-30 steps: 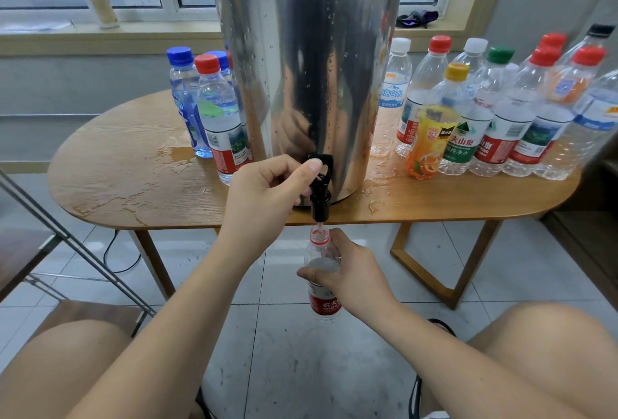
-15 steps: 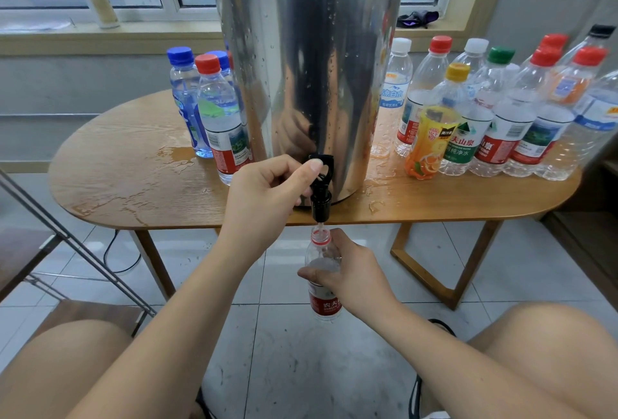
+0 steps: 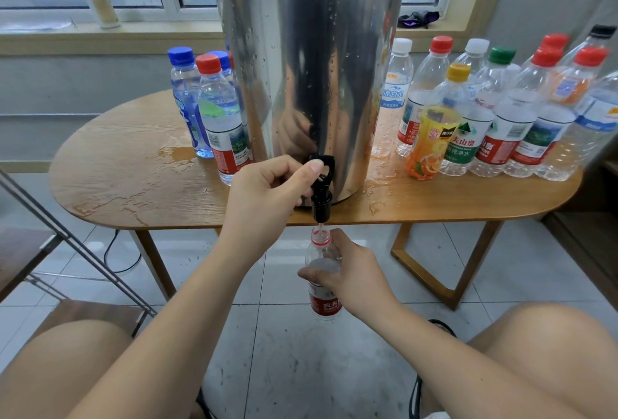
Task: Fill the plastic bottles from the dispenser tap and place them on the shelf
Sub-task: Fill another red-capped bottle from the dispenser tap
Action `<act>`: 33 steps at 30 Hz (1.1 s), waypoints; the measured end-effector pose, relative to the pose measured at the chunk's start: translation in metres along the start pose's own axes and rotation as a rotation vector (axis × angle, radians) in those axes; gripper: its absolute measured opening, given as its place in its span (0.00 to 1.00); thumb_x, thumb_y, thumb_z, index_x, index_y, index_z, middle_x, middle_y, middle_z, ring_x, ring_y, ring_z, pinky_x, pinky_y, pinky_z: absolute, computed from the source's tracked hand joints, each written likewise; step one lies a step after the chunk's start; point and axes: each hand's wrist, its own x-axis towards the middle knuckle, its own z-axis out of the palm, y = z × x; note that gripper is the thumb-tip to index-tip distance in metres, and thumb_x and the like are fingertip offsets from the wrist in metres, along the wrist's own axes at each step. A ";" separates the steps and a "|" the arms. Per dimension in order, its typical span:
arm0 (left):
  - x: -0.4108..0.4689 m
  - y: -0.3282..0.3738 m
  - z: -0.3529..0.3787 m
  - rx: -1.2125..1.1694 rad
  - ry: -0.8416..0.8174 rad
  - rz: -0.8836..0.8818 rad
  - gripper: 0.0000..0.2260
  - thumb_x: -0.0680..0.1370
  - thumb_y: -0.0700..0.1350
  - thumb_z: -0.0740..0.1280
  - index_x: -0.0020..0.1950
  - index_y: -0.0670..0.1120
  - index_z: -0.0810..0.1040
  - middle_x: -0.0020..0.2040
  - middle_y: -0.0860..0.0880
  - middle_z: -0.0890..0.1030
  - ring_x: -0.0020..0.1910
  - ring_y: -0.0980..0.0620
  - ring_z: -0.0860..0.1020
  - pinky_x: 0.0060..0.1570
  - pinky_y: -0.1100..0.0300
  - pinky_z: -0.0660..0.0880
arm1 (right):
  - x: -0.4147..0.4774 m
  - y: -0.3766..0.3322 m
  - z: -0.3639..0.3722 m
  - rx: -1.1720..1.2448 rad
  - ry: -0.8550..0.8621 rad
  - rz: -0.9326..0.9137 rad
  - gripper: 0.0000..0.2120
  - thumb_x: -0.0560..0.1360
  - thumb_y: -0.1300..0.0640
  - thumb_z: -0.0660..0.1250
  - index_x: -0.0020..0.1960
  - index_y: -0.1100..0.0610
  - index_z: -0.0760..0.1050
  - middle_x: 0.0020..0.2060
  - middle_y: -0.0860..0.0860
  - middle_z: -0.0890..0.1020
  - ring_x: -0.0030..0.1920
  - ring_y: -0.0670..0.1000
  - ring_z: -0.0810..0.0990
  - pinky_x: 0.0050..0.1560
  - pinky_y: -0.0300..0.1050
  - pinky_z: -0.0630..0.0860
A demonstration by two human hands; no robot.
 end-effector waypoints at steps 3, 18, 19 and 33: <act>0.000 0.000 0.000 0.001 0.002 0.000 0.17 0.83 0.57 0.73 0.39 0.48 0.86 0.35 0.44 0.83 0.39 0.40 0.81 0.43 0.40 0.81 | 0.000 0.000 0.000 0.001 0.000 0.005 0.31 0.67 0.33 0.80 0.64 0.41 0.72 0.61 0.45 0.83 0.62 0.54 0.82 0.62 0.58 0.83; 0.000 -0.001 0.000 -0.015 0.001 0.006 0.17 0.83 0.57 0.73 0.40 0.48 0.86 0.35 0.45 0.83 0.40 0.38 0.81 0.43 0.39 0.81 | 0.000 -0.002 0.000 -0.017 -0.006 0.026 0.31 0.68 0.33 0.80 0.64 0.41 0.71 0.61 0.45 0.83 0.62 0.54 0.81 0.61 0.59 0.83; 0.000 -0.001 0.000 -0.013 0.000 0.008 0.17 0.83 0.57 0.73 0.40 0.48 0.86 0.35 0.45 0.83 0.40 0.39 0.81 0.43 0.39 0.82 | 0.000 -0.002 -0.001 -0.018 -0.006 0.025 0.31 0.68 0.34 0.80 0.64 0.41 0.71 0.61 0.45 0.83 0.61 0.54 0.81 0.61 0.59 0.83; 0.000 -0.001 0.000 -0.016 -0.012 0.003 0.17 0.83 0.57 0.73 0.40 0.49 0.86 0.34 0.48 0.83 0.36 0.50 0.80 0.43 0.42 0.82 | 0.000 -0.005 0.000 -0.031 -0.015 0.028 0.35 0.68 0.34 0.80 0.69 0.42 0.71 0.65 0.46 0.83 0.66 0.56 0.80 0.64 0.60 0.82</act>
